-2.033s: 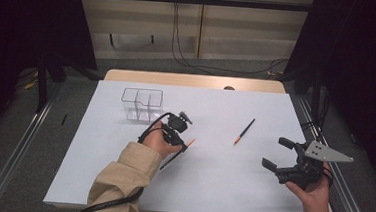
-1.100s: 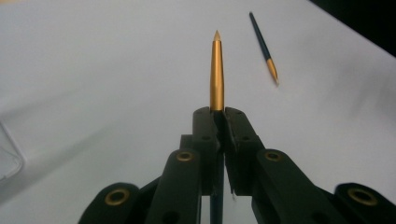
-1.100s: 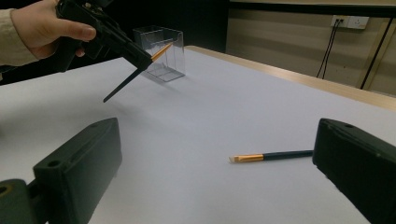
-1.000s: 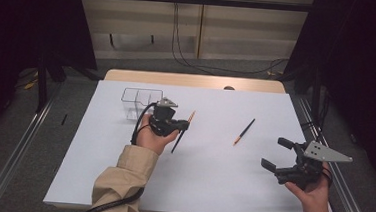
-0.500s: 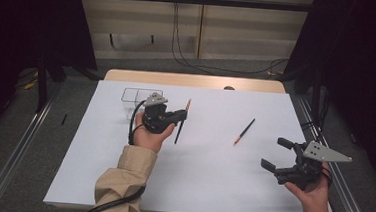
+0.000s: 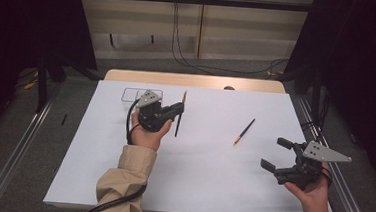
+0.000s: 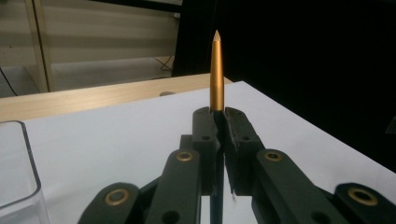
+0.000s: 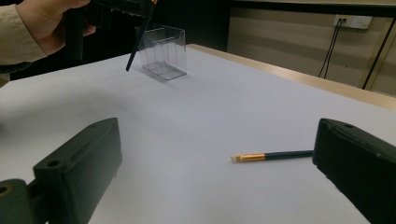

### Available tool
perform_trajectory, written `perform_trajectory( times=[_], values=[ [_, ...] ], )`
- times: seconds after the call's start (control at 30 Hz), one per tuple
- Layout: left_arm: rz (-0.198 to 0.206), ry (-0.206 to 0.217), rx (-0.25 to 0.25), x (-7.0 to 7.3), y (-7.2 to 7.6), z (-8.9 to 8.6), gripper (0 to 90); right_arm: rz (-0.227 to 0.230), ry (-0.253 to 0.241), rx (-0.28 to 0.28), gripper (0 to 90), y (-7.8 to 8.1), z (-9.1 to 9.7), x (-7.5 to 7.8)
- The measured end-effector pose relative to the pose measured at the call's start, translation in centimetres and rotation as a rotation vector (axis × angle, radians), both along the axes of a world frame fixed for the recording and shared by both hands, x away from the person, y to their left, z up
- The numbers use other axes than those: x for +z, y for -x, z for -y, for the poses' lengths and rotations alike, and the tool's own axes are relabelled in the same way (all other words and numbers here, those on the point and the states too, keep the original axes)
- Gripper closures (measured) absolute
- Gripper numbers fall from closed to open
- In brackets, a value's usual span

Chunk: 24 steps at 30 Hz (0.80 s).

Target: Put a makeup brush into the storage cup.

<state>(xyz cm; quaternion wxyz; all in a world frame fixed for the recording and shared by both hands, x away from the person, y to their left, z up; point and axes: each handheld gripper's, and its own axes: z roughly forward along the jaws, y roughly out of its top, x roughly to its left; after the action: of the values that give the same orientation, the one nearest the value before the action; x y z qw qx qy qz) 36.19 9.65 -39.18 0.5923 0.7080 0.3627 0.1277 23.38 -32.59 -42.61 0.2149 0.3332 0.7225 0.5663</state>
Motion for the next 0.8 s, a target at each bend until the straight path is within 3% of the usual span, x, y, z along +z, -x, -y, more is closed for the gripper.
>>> perform_trajectory(
  times=[0.2,0.8],
  values=[
    [0.050,0.030,0.018,0.5,0.1,-0.3,84.0,-0.004,0.001,0.003,0.8,0.0,-0.1,0.0],
    [0.113,0.091,0.084,0.8,-0.4,-1.7,84.0,-0.008,0.001,0.009,0.8,0.0,-0.2,-0.1]
  ],
)
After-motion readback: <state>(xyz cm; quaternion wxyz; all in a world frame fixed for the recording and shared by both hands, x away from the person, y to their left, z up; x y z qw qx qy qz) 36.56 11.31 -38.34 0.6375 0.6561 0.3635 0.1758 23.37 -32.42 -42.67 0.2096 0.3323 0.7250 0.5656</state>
